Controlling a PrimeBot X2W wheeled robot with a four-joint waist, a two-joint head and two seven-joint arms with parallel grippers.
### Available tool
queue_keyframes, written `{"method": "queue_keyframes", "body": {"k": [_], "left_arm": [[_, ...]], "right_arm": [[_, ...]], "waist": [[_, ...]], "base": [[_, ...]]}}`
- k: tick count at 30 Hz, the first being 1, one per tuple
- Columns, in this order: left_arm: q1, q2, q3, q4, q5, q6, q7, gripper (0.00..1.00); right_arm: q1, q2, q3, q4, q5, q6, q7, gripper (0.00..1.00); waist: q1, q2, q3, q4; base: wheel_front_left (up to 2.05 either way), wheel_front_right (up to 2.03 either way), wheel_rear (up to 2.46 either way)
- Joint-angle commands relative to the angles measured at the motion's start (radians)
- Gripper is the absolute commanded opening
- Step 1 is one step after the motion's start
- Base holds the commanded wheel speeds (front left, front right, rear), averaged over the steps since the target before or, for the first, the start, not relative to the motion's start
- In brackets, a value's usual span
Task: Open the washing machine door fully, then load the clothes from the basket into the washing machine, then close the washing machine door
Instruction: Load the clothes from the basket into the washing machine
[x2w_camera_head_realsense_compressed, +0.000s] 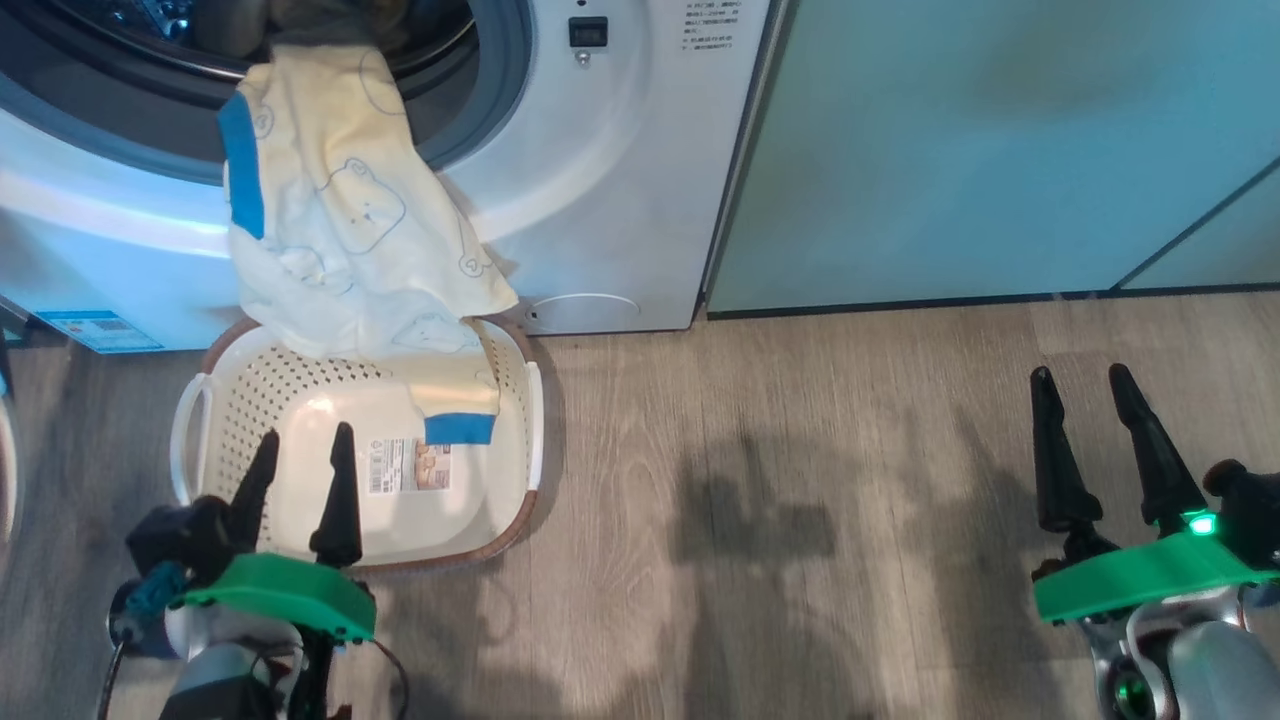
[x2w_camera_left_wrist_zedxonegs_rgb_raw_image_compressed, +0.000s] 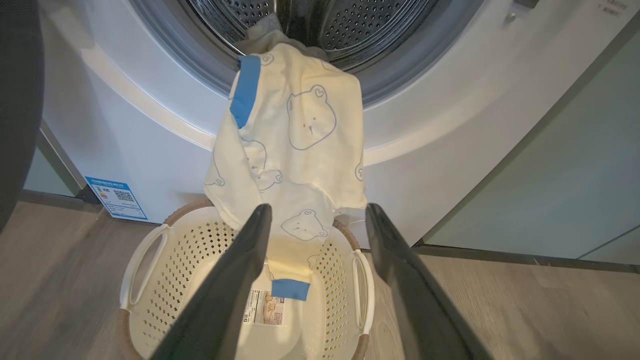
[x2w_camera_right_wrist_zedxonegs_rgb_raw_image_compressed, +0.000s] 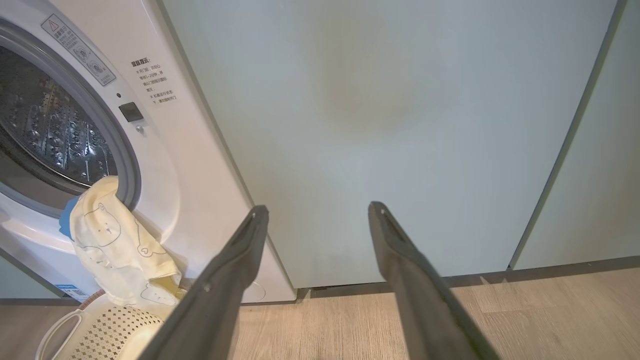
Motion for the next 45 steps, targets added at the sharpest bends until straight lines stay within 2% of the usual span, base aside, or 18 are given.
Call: {"method": "queue_keyframes", "body": {"k": [1, 6, 15, 26, 37, 45], "left_arm": [[-0.018, 0.006, 0.028, -0.016, 0.012, -0.001, -0.005, 1.00], [-0.066, 0.021, -0.027, 0.056, 0.000, -0.001, -0.005, 1.00], [-0.274, 0.098, -0.091, 0.300, -0.092, -0.001, -0.005, 1.00], [-0.546, 0.218, -0.178, 0.608, -0.202, -0.001, -0.005, 1.00], [-0.724, 0.314, -0.259, 0.705, -0.294, -0.001, -0.005, 1.00], [-0.812, 0.354, -0.301, 0.729, -0.341, -0.001, -0.005, 1.00]], "right_arm": [[-0.003, -0.018, 0.015, -0.034, 0.000, 0.002, -0.006, 1.00], [-0.014, -0.017, 0.016, -0.039, 0.000, 0.002, -0.006, 1.00], [-0.065, -0.018, 0.037, -0.044, 0.003, 0.002, -0.006, 1.00], [-0.114, -0.011, 0.052, -0.055, 0.007, 0.002, -0.006, 1.00], [-0.167, -0.004, 0.059, -0.067, 0.009, 0.002, -0.006, 1.00], [-0.196, -0.001, 0.069, -0.068, 0.009, 0.002, -0.006, 1.00]], "waist": [[0.0000, -0.0001, 0.004, -0.002], [0.0000, -0.0001, 0.035, -0.008], [0.0000, -0.0001, 0.140, -0.057], [0.0000, -0.0001, 0.256, -0.123], [0.0000, -0.0001, 0.381, -0.145], [0.0000, -0.0001, 0.439, -0.143]], "base": [[0.00, 0.00, 0.00], [0.00, 0.00, 0.00], [0.00, 0.00, 0.00], [0.00, 0.00, 0.00], [0.00, 0.00, 0.00], [0.00, 0.00, 0.00]]}}
